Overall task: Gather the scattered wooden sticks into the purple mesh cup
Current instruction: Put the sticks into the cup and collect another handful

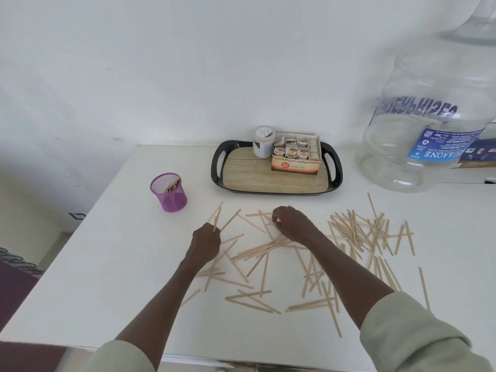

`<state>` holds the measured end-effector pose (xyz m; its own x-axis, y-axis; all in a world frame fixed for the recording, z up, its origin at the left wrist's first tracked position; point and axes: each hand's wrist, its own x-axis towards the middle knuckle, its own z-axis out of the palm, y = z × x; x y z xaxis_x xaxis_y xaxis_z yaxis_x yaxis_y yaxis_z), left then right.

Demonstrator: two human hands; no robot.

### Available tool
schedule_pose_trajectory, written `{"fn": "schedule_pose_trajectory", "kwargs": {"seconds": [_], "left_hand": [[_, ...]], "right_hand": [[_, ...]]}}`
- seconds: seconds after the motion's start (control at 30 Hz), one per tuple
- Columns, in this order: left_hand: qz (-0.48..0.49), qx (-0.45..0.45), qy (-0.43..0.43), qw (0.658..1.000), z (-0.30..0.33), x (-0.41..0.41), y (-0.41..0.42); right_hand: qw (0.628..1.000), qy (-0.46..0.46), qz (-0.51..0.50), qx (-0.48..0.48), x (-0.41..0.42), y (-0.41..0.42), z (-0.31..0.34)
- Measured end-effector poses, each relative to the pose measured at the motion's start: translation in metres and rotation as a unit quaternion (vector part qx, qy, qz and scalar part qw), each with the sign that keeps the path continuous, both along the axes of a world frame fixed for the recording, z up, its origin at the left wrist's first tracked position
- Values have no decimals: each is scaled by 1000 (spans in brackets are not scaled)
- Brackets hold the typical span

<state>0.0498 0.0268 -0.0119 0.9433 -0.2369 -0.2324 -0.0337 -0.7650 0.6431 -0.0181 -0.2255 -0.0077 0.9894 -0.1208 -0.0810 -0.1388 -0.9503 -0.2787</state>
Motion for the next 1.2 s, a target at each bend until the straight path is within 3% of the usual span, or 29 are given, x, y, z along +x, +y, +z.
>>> {"fn": "schedule_pose_trajectory", "kwargs": {"seconds": [0.13,0.2,0.33,0.47,0.6,0.87,1.2], "left_hand": [[60,-182,110,975,3,-6,-12],[75,-222,137,962,4,-7,-17],[80,-258,157,950,1,-7,-22],[69,-270,166,946,-2,-7,-27],[59,-266,162,948,-3,-8,-31],[70,-281,171,942,-2,-7,-30],[148,-380,221,886,2,-16,-35]], "right_hand": [[994,98,45,4,-2,15,-4],[990,124,62,-10,-8,18,-3],[986,120,106,-46,-21,23,-7],[995,63,74,15,-23,25,-10],[998,15,53,13,-23,20,-12],[992,108,41,41,-21,12,-13],[998,35,41,17,-20,9,-12]]}}
